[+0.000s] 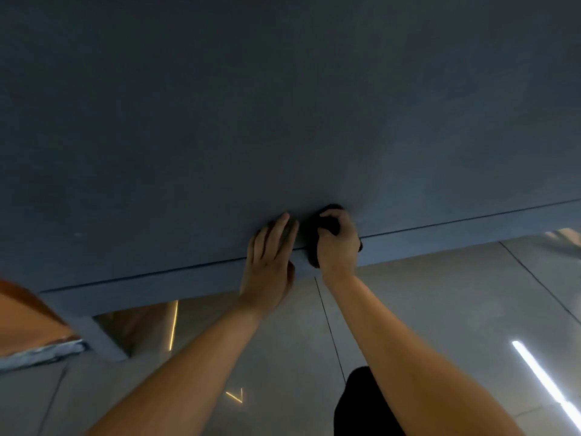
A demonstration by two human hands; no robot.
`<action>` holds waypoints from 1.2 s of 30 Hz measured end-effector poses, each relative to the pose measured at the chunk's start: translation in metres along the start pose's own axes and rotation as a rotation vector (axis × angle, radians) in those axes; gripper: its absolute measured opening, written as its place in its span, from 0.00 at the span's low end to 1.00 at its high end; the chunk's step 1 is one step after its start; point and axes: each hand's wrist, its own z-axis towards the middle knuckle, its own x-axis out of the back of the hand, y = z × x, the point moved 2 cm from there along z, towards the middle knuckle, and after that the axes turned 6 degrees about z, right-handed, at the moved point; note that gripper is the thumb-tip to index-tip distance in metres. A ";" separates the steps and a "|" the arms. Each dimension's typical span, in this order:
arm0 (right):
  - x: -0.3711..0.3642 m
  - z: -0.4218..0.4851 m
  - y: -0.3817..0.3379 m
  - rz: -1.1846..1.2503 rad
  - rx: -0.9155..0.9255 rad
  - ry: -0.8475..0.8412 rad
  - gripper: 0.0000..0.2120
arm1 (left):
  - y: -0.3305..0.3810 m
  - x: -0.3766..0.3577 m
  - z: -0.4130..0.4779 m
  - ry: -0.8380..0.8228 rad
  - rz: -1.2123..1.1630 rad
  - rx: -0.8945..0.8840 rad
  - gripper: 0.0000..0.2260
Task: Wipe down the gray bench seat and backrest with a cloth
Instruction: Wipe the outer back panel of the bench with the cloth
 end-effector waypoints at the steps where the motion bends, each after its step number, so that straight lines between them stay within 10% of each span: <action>1: -0.001 -0.003 -0.002 -0.011 -0.023 -0.048 0.15 | 0.004 0.004 0.003 -0.008 -0.015 0.029 0.38; 9: 0.054 0.052 -0.067 0.130 0.137 0.320 0.15 | 0.015 0.017 0.011 -0.126 -0.028 0.125 0.39; 18: -0.019 -0.003 -0.021 -0.127 0.128 -0.212 0.12 | 0.013 0.028 0.013 -0.204 -0.218 0.182 0.40; 25: -0.022 -0.029 -0.027 0.089 -0.274 -0.406 0.10 | 0.019 0.053 0.001 -0.266 -0.435 0.316 0.35; 32: -0.058 -0.057 -0.082 0.548 -0.448 -0.602 0.07 | 0.006 0.114 -0.014 0.055 -0.638 0.538 0.20; 36: -0.075 -0.062 -0.113 0.420 -0.304 -0.756 0.08 | -0.010 0.136 -0.007 0.247 -0.635 0.631 0.15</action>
